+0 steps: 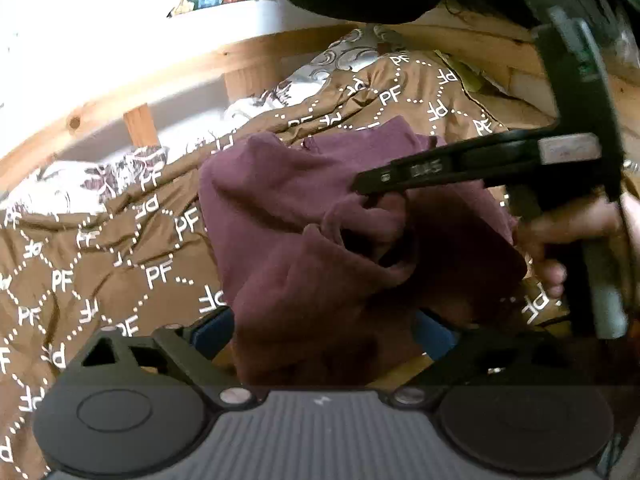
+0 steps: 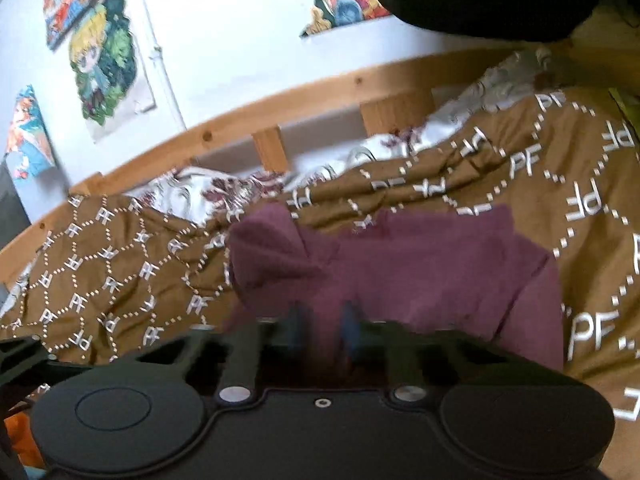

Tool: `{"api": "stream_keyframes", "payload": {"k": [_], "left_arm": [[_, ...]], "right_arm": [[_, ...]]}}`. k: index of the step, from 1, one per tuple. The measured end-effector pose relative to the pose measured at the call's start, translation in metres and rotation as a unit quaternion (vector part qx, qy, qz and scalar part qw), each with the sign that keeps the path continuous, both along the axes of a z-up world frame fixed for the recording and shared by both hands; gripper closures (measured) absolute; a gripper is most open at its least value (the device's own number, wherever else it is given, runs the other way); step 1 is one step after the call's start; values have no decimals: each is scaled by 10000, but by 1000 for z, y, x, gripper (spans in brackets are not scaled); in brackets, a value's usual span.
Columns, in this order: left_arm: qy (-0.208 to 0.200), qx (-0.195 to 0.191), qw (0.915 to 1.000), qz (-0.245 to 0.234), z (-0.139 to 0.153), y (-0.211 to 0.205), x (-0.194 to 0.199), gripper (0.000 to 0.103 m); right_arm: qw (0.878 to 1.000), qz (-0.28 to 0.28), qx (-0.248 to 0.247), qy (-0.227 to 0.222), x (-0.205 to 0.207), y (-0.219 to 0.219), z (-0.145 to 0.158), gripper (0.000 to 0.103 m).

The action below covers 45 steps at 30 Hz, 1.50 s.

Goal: Fold small clothes

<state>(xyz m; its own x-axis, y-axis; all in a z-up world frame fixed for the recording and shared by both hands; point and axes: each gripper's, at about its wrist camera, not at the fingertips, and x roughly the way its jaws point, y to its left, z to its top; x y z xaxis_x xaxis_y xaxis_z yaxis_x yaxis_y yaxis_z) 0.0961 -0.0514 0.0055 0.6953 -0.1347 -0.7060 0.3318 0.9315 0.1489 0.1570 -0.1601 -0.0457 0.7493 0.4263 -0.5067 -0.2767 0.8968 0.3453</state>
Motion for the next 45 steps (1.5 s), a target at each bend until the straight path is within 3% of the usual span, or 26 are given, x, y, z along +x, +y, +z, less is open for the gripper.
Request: {"api": "stream_keyframes", "payload": {"k": [3, 10, 13, 16, 21, 25, 30, 32, 33, 34, 41, 45], "left_arm": [[-134, 88, 9999, -49, 0, -4, -1, 11], [-312, 348, 9984, -310, -2, -15, -9, 18], [-368, 506, 9973, -378, -5, -17, -11, 19], [-364, 542, 9972, -362, -7, -17, -10, 20], [-361, 560, 9973, -305, -7, -17, -9, 21], [-344, 572, 9975, -236, -8, -15, -8, 26], [-318, 579, 9977, -148, -9, -16, -6, 41], [-282, 486, 9984, -113, -8, -16, -5, 47], [-260, 431, 9987, -104, -8, -16, -4, 51], [-240, 365, 9990, -104, -7, -16, -3, 55], [-147, -156, 9990, -380, -1, -23, 1, 65], [-110, -288, 9973, -674, 0, -36, 6, 65]], "right_arm": [[9995, -259, 155, 93, -12, -17, 1, 94], [9911, -585, 788, 894, -26, -51, -9, 93], [9882, -697, 917, 1011, -23, -55, -11, 66], [9862, -698, 1125, 992, -21, -58, -15, 48], [9828, -630, 1377, 1054, -10, -53, -24, 45], [9867, -541, 1178, 980, -9, -43, -22, 41], [9864, -698, 1028, 1074, -3, -36, -28, 45], [9887, -700, 916, 954, -4, -32, -27, 62], [9899, -696, 860, 881, -4, -31, -26, 78], [9910, -683, 817, 813, -4, -30, -25, 87], [9975, -528, 393, -247, -7, -27, 7, 91], [9956, -670, 434, -492, -4, -45, 22, 91]]}}
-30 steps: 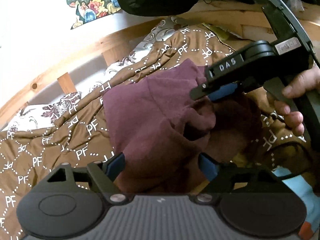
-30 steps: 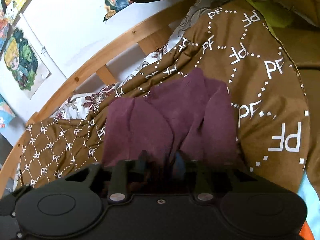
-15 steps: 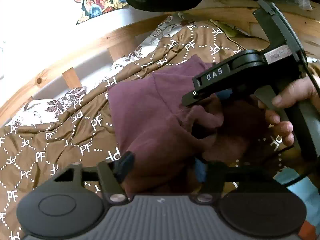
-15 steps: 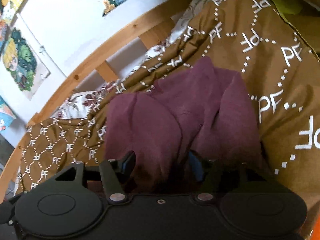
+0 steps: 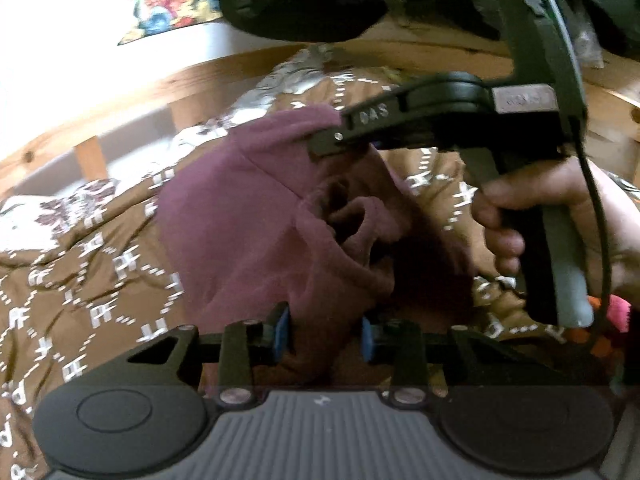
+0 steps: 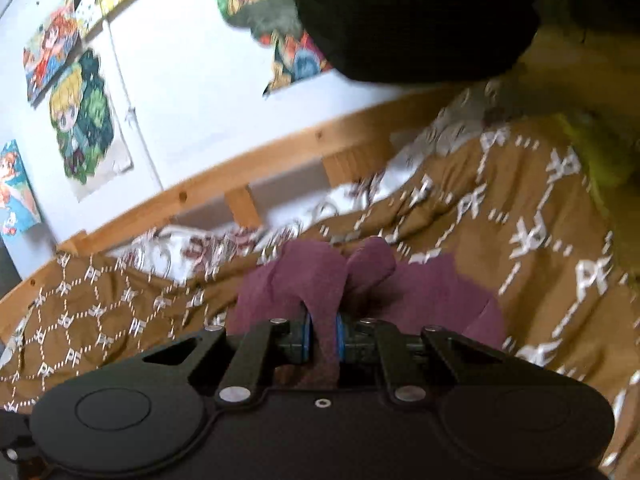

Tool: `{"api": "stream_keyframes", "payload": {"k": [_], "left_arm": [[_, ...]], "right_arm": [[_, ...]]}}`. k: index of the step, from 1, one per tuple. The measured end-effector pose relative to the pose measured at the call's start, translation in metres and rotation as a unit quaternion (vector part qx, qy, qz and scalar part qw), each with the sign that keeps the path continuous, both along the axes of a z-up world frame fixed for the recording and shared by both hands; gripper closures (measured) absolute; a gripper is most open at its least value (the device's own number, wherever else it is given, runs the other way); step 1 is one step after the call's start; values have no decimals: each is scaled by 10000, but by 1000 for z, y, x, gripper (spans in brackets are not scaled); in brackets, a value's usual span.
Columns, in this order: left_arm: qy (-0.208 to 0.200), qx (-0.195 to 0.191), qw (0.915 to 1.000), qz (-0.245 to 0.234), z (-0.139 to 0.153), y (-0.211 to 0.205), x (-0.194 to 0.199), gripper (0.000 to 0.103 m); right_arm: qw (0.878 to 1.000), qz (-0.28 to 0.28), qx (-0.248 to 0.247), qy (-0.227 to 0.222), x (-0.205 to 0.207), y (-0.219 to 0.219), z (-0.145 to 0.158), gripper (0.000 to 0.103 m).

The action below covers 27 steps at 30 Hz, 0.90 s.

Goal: Fold small clothes

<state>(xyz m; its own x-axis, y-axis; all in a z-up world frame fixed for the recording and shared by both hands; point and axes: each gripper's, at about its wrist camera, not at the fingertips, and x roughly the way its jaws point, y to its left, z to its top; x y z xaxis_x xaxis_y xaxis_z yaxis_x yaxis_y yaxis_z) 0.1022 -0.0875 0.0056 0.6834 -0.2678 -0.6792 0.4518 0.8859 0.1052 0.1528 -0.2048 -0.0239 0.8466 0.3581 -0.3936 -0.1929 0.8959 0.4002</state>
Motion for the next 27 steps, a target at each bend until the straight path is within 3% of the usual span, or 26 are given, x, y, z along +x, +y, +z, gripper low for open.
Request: {"api": "stream_keyframes", "payload": {"k": [8, 12, 14, 19, 22, 27], "left_arm": [[57, -83, 9992, -381, -9, -17, -2, 62], [90, -106, 9992, -367, -14, -16, -2, 55], [142, -200, 9990, -371, -12, -13, -3, 49], [234, -723, 9966, -318, -3, 1, -5, 21], [249, -981, 9948, -107, 2, 11, -6, 10], [293, -1382, 9879, 635, 8, 40, 1, 1]], "right_arm": [[9983, -421, 229, 321, -1, -45, -8, 91], [9973, -455, 186, 538, 1, -50, -19, 91], [9967, -474, 198, 623, 2, -50, -25, 91], [9961, -514, 130, 706, 1, -49, -30, 89], [9958, -562, 53, 715, -1, -49, -29, 89], [9951, -658, -172, 711, -7, -48, -28, 88]]}}
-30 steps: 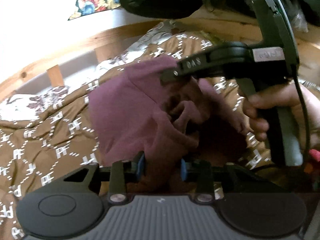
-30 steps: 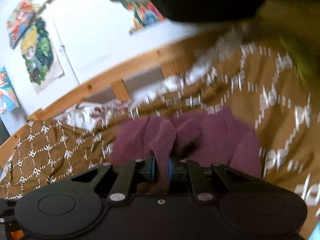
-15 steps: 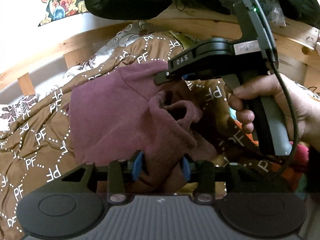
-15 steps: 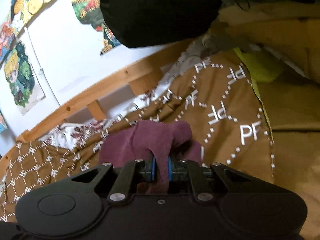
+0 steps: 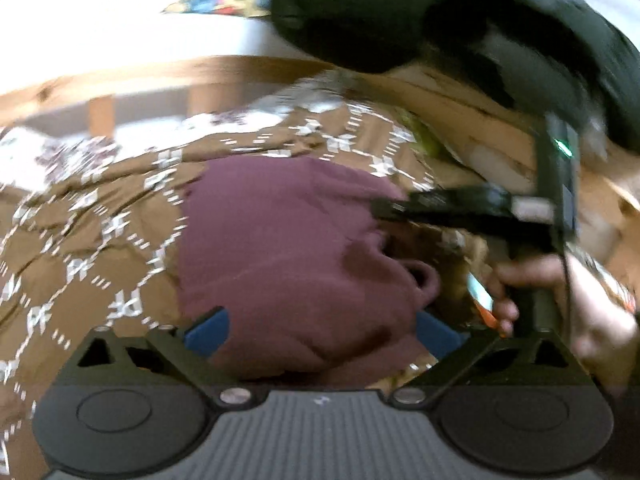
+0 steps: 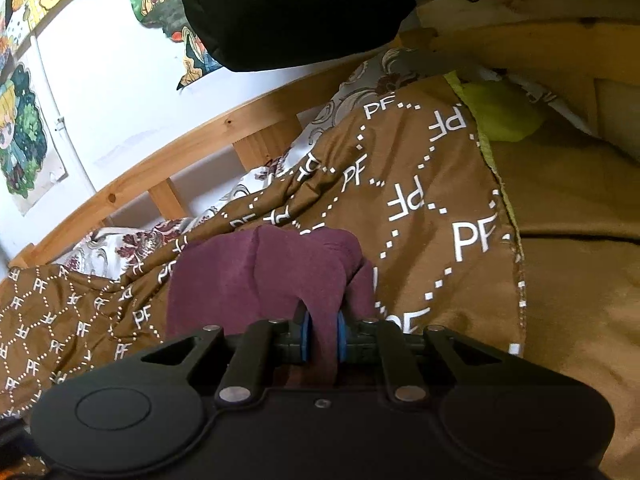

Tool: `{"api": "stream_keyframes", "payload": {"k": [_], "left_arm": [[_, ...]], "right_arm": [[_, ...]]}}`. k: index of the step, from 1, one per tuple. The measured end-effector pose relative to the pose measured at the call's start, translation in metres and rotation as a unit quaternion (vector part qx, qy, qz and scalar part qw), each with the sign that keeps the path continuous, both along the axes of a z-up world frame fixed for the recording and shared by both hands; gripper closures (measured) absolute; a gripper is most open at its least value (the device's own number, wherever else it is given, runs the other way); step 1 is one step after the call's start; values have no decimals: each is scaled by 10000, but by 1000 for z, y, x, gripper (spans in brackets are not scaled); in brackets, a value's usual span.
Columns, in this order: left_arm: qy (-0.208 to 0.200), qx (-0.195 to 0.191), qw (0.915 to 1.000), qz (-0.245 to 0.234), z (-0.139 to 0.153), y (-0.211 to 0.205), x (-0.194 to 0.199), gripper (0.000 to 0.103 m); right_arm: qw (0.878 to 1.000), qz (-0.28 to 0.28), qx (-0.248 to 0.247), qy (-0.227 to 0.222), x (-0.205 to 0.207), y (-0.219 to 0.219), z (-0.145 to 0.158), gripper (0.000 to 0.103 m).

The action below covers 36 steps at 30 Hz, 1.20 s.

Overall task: Fold small clothes
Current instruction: 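Lay the folded bundle down and open both tools, then tuck its edge with the right tool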

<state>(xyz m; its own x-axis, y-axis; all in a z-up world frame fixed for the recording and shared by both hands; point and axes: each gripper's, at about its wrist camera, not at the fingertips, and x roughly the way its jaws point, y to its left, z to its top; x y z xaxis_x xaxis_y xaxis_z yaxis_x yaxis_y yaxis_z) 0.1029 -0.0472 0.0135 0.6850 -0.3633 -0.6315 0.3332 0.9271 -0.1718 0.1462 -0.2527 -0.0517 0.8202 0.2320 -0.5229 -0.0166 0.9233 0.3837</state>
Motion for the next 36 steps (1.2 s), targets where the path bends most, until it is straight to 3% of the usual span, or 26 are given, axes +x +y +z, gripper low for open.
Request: {"api": "stream_keyframes", "payload": {"k": [5, 10, 15, 19, 32, 36], "left_arm": [[471, -403, 9943, 867, -6, 33, 14, 1], [907, -669, 9834, 1420, -19, 52, 26, 1], [1346, -749, 9750, 1602, -37, 61, 32, 1], [1438, -719, 9743, 1578, -42, 61, 26, 1], [1477, -393, 9795, 1311, -52, 50, 18, 1], [1488, -370, 9795, 1303, -54, 50, 16, 1]], "right_arm": [[9995, -59, -299, -33, -9, 4, 4, 88], [9988, -119, -465, 2, -22, 11, 10, 74], [9992, -2, -351, -197, -43, 21, 25, 38], [9982, 344, -476, -120, -59, 39, 28, 25], [9870, 43, -1313, 931, -97, 37, -4, 26], [9898, 40, -1182, 793, -102, 34, -3, 26]]}}
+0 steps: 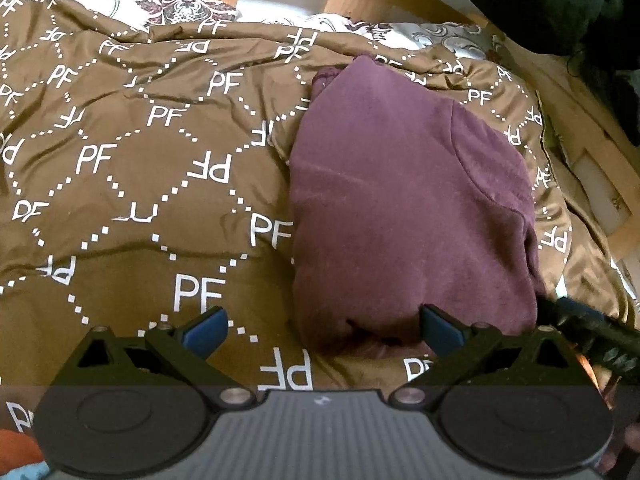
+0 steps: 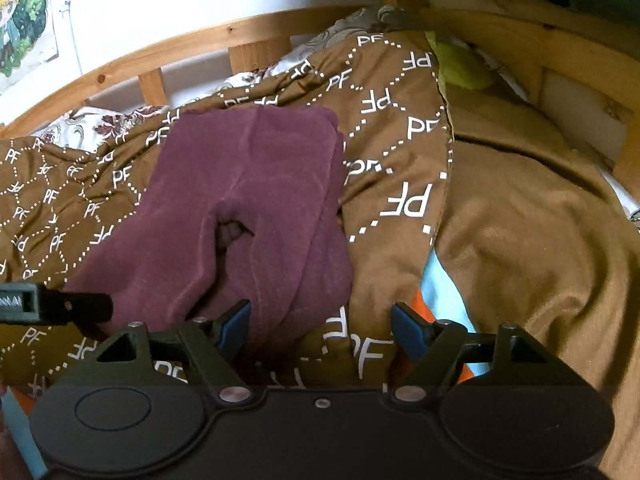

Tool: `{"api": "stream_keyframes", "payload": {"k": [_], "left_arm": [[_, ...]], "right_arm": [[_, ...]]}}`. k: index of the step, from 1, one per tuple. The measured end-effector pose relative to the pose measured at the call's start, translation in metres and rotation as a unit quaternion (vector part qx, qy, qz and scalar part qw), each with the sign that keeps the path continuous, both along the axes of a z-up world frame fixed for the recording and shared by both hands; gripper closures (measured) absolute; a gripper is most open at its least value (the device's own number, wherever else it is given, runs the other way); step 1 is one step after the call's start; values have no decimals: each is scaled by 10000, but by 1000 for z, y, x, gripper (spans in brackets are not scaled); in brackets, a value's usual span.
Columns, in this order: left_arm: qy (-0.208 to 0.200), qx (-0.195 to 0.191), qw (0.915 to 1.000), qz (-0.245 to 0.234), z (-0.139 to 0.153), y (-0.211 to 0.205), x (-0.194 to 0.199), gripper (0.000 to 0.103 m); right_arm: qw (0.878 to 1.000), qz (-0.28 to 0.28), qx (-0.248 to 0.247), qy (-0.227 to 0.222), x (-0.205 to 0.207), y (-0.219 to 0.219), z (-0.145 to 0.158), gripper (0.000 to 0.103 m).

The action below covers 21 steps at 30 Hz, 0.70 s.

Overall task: Fold small clothes
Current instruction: 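Lay the folded bundle down and open both tools, then tuck its edge with the right tool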

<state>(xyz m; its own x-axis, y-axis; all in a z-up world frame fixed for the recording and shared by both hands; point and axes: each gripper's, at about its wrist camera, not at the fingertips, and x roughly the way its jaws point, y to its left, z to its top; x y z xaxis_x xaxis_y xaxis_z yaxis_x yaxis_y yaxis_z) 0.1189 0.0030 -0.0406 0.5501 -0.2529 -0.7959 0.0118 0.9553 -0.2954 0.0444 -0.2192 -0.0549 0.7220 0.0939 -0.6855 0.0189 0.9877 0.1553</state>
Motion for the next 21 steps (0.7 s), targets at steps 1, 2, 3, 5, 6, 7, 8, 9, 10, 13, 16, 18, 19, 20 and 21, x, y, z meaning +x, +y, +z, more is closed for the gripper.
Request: {"api": "stream_keyframes", "payload": {"k": [1, 2, 3, 5, 6, 7, 8, 9, 10, 13, 16, 18, 19, 20, 21], "left_arm": [[2, 1, 10000, -2, 0, 0, 0, 0], [4, 3, 10000, -4, -1, 0, 0, 0], [6, 9, 10000, -6, -1, 0, 0, 0], [18, 23, 10000, -12, -3, -1, 1, 0], [26, 37, 10000, -21, -4, -1, 1, 0], [35, 51, 10000, -25, -4, -2, 1, 0], [47, 58, 10000, -33, -5, -3, 1, 0], [55, 64, 10000, -43, -5, -4, 2, 0], [60, 74, 9999, -60, -6, -4, 2, 0], [70, 91, 9999, -107, -8, -5, 2, 0], [52, 93, 9998, -162, -8, -6, 2, 0], [35, 105, 9998, -190, -9, -7, 2, 0], [12, 110, 9997, -208, -9, -7, 2, 0], [-9, 108, 9997, -225, -9, -8, 3, 0], [-19, 100, 9997, -227, -10, -8, 3, 0]], "right_arm": [[9998, 11, 145, -139, -2, -2, 3, 25], [9989, 5, 338, -320, -4, -6, 7, 23], [9977, -15, 479, -482, -5, -9, 11, 20], [9951, -57, 637, -760, -3, -14, 15, 19], [9940, -64, 673, -857, 0, -15, 16, 19], [9931, -59, 709, -931, 6, -17, 17, 20], [9922, -45, 758, -986, 13, -20, 16, 25], [9916, -49, 815, -1003, 22, -23, 16, 33], [9909, -61, 891, -1012, 30, -24, 15, 39], [9904, -16, 941, -1010, 59, -25, 11, 60], [9917, 103, 780, -1013, 81, -24, 6, 90], [9918, 96, 750, -1026, 86, -25, 5, 97], [9911, 84, 778, -1073, 86, -26, 6, 98], [9907, 60, 765, -1125, 87, -27, 8, 98], [9903, 44, 717, -1186, 89, -28, 11, 98]]}}
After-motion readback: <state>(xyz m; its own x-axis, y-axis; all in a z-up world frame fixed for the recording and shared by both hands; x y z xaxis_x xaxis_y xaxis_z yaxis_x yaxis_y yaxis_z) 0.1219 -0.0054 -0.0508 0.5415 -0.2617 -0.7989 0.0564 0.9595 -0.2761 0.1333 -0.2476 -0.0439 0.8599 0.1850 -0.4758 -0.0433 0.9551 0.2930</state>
